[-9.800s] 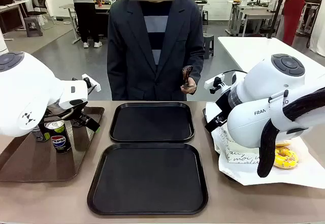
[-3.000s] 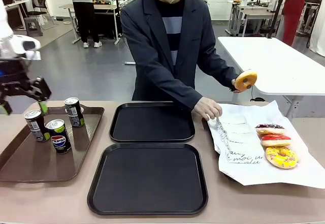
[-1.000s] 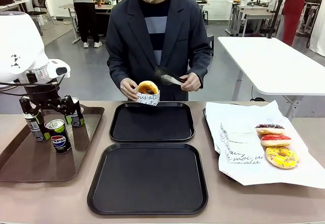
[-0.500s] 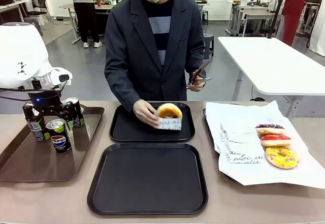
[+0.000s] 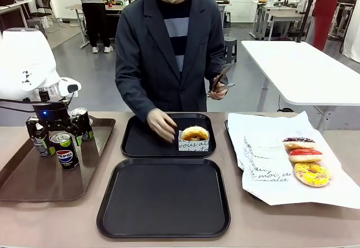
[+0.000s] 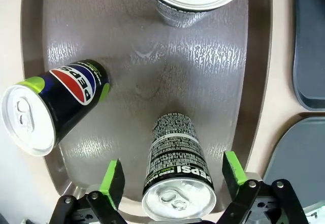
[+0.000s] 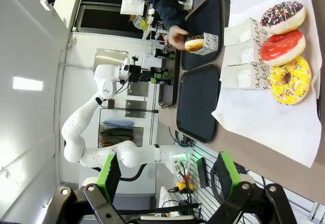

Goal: Set up donuts and drinks on trays.
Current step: Pick up one Pepsi coke and place it on the Flat Tray.

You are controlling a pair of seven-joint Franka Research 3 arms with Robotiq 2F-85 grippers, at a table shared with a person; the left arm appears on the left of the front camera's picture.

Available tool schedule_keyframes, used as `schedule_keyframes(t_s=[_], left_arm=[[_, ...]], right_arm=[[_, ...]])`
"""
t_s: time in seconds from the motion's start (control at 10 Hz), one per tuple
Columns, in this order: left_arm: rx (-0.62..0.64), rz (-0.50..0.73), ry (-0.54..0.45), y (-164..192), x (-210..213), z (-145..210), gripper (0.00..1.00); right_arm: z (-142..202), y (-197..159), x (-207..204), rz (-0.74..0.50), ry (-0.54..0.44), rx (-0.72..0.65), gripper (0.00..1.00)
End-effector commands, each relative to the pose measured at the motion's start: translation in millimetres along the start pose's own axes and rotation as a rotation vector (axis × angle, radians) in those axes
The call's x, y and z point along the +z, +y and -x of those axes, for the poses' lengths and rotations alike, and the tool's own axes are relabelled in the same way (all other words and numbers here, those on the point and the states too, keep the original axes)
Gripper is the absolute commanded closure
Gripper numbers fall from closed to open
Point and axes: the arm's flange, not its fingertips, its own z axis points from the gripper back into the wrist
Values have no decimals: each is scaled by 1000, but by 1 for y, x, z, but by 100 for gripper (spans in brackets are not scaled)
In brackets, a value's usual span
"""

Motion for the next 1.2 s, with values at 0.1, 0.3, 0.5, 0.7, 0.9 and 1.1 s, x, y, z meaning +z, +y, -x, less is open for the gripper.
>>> schedule_keyframes(t_s=[0.1,0.3,0.5,0.7,0.9,1.1], left_arm=[[23,-13,14,-6,-3,-1,0],[20,-14,21,-7,-6,-1,6],[22,-14,31,-7,-7,-1,25],[33,-18,46,-6,-7,-1,45],[41,-20,63,-5,-6,-1,64],[45,-20,59,-5,11,-1,83]], right_arm=[[-1,0,1,-22,-11,16,0],[-1,0,1,-22,-11,16,0],[-1,0,1,-22,-11,16,0],[-1,0,1,-22,-11,16,0],[-1,0,1,-22,-11,16,0],[-1,0,1,-22,-11,16,0]])
